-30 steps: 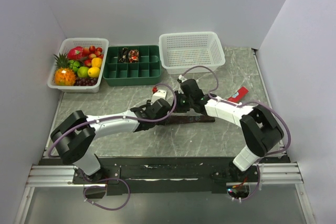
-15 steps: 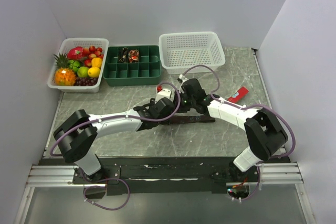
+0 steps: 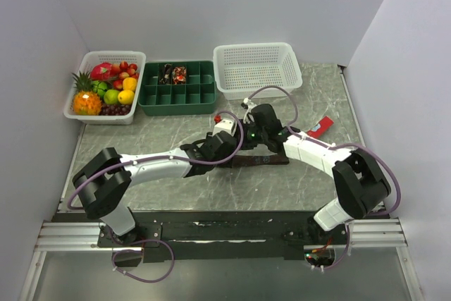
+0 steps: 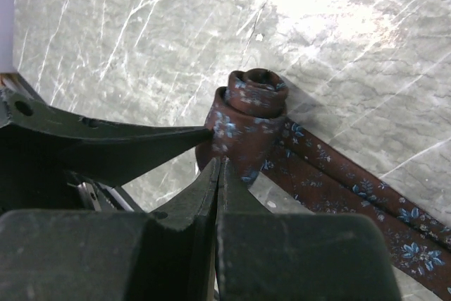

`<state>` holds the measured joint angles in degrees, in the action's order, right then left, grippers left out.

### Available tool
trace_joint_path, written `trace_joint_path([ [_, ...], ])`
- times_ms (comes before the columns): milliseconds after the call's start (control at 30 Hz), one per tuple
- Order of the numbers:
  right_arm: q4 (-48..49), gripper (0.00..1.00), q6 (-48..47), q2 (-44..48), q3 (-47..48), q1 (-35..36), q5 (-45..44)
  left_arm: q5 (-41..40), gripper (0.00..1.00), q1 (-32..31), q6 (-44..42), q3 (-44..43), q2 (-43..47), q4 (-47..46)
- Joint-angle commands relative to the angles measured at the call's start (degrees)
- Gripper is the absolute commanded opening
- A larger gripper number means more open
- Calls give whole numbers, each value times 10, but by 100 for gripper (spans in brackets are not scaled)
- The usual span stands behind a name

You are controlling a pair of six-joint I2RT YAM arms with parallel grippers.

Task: Roll the ties
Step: Roll the tie at the center of the board.

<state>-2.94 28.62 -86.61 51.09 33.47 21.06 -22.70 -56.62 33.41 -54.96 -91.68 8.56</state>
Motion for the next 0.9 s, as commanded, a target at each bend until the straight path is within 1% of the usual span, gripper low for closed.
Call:
trace_joint_path([
  [0, 18, 0, -16, 3, -2, -5, 22, 24, 60, -4, -6, 0, -12, -34],
  [200, -22, 0, -23, -44, 15, -5, 1, 42, 59, -4, 1, 10, -23, -63],
  [367, -46, 0, -24, -66, 18, -5, -20, 61, 59, -4, 13, 22, -29, -81],
  [400, -50, 0, -25, -68, 19, -6, -24, 63, 59, -4, 16, 25, -32, -100],
  [633, -73, 0, -26, -68, 21, -6, -60, 77, 59, -4, 17, 18, -48, -114],
  [867, -48, 0, -31, -49, 16, -5, -37, 93, 59, -4, 16, 23, -54, -131],
])
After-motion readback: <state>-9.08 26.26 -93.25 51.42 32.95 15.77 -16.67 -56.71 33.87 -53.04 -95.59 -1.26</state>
